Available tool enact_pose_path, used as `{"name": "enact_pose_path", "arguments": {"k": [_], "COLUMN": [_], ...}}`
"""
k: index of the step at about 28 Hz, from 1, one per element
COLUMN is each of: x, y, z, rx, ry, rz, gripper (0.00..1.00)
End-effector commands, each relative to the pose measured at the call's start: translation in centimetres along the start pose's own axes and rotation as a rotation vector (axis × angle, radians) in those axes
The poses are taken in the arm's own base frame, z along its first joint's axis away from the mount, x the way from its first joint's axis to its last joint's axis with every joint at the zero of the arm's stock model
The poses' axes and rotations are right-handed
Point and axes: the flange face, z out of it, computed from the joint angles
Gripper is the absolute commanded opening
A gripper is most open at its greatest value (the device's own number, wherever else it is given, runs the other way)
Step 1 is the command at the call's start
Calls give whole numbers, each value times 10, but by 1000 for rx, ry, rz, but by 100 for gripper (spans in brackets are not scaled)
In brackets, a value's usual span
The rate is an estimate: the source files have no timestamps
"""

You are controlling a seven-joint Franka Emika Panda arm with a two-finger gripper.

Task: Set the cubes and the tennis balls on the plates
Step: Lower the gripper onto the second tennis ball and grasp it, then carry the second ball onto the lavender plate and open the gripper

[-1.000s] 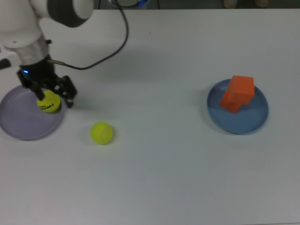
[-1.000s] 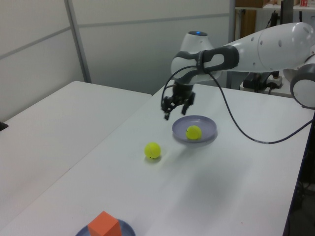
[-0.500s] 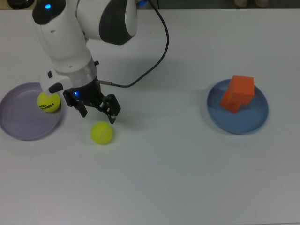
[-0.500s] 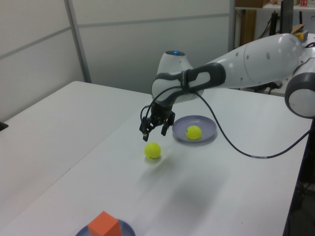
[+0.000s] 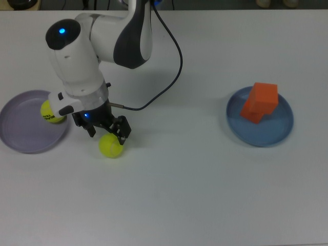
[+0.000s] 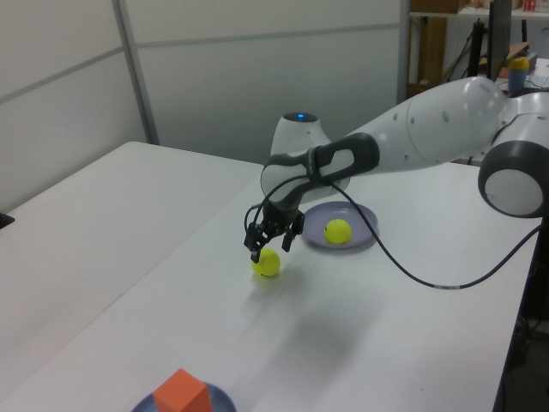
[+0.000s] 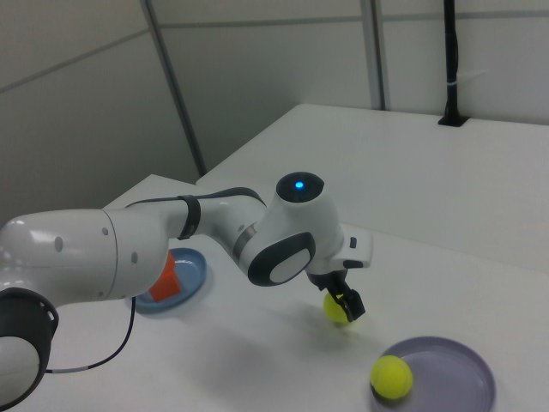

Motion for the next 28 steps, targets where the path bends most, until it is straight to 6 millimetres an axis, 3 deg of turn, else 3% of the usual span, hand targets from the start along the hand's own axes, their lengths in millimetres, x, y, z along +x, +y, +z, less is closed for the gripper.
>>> {"name": "enact_pose_path", "arguments": {"k": [1, 3, 5, 8, 9, 12, 17, 19, 22, 23, 28], "x": [2, 2, 2, 3, 5, 7, 16, 24, 29, 32, 37], "y": [-4, -5, -6, -6, -6, -5, 8, 33, 58, 79, 129], "z": [12, 12, 14, 15, 12, 5, -28, -48, -57, -62, -70], "rx": [-10, -10, -11, -2, 3, 5, 12, 5, -13, -32, -63], "ry": [9, 10, 9, 21, 41, 54, 97, 125, 140, 151, 163], "rz": [17, 15, 14, 26, 32, 32, 44, 76, 110, 134, 178], "gripper": [100, 97, 69, 11, 0, 0, 0, 0, 0, 0, 0]}}
